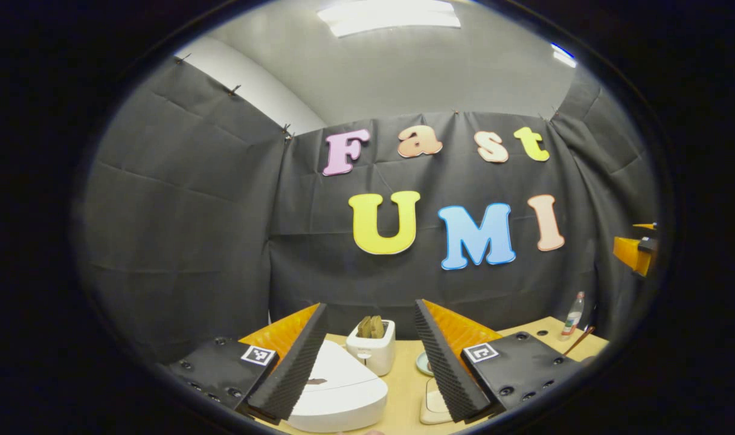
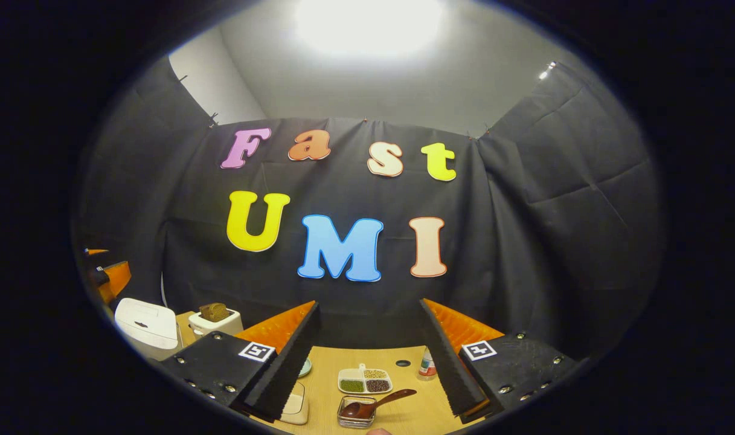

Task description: Close the left gripper, press the button to open the rice cooker; take a wooden spoon from the chopstick holder with the right hand, scoop a spoonful of rice and pour it into the rice cooker, then put the wooden spoon back into the chopstick holder.

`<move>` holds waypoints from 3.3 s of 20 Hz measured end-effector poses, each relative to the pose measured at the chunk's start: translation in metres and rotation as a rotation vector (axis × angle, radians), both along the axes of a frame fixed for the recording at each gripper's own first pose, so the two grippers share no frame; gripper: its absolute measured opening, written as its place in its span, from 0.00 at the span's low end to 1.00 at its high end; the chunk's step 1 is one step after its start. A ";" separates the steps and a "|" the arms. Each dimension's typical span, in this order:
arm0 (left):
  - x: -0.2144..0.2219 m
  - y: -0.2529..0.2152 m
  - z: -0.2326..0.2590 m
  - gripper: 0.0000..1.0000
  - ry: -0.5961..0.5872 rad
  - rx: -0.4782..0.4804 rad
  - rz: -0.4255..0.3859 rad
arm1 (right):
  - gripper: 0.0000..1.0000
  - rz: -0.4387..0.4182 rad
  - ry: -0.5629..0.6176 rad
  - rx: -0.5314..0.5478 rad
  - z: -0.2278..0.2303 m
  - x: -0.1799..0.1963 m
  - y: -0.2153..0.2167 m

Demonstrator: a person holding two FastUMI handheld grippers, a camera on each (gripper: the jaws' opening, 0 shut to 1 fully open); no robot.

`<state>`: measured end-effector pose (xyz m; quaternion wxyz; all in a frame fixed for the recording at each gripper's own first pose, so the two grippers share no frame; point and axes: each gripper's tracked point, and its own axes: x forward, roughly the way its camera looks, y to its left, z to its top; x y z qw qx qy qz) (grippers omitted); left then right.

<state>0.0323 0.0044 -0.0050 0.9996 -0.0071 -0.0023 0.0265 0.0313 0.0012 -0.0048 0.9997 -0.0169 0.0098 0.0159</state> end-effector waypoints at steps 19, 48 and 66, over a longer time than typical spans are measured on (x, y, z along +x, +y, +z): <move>0.016 -0.012 0.012 0.77 -0.043 0.042 -0.028 | 0.97 0.003 0.030 -0.002 -0.014 0.008 0.002; 0.058 0.068 -0.102 0.11 0.195 0.068 0.124 | 0.97 -0.002 0.048 -0.055 -0.017 0.005 0.012; 0.053 0.097 -0.228 0.09 0.447 0.078 0.139 | 0.97 -0.047 0.071 -0.104 -0.020 -0.012 -0.005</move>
